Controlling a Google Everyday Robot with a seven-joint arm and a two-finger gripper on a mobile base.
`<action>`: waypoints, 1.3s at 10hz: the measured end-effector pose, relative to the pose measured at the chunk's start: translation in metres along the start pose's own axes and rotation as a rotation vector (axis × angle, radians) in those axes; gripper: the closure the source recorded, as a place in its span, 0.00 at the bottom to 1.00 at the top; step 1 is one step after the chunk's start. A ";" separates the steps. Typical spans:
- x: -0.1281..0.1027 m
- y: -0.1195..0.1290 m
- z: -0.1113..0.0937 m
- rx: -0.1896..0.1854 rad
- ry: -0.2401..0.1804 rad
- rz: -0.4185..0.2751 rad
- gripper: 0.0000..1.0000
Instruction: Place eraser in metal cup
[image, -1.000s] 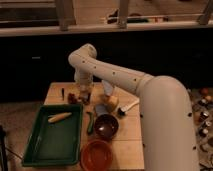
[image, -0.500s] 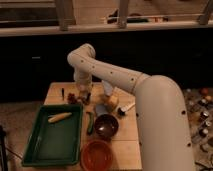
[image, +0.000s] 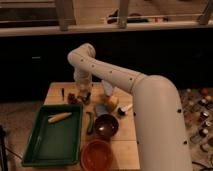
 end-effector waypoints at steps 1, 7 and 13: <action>0.001 -0.002 0.001 0.000 -0.004 -0.003 0.78; 0.005 -0.004 0.006 -0.001 -0.021 0.006 0.22; 0.005 -0.001 0.006 -0.004 -0.024 0.015 0.20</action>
